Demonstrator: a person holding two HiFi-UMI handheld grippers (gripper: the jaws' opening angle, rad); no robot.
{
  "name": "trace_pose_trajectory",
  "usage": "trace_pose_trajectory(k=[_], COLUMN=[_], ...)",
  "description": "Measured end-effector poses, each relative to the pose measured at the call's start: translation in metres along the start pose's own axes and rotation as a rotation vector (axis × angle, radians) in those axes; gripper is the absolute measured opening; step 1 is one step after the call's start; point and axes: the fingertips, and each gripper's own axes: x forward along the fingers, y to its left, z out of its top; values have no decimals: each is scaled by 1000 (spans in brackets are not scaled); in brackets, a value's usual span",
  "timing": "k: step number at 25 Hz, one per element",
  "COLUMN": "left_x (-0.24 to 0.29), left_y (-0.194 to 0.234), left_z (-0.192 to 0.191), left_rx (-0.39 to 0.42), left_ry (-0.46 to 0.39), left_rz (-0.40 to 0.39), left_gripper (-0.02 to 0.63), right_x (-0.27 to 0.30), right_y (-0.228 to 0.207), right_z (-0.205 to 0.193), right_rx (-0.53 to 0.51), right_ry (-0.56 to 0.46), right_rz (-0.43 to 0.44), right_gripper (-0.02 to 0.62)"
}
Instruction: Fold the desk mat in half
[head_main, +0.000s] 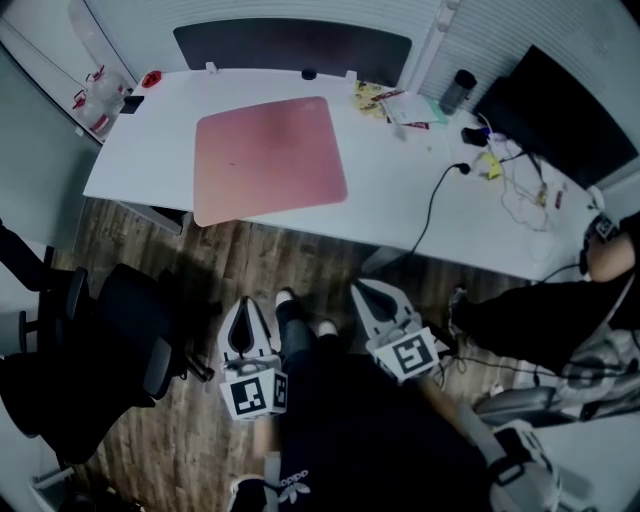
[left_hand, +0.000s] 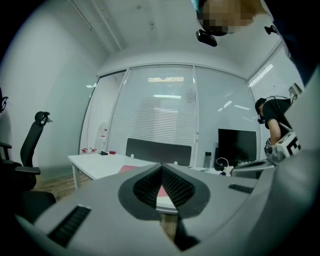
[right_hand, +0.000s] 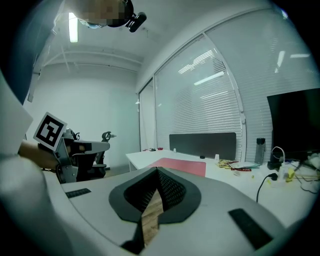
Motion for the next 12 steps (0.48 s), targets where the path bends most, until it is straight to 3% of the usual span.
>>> trace_pose_trajectory(k=[12], left_x=[77], left_y=[54], left_z=[10], left_rx=[-2], left_ry=[51], left_rz=[-98], left_gripper=[3], right_x=[85], right_y=[-6], right_z=[22], right_rx=[23], right_ry=[33], right_rz=[-56], right_gripper=[-2])
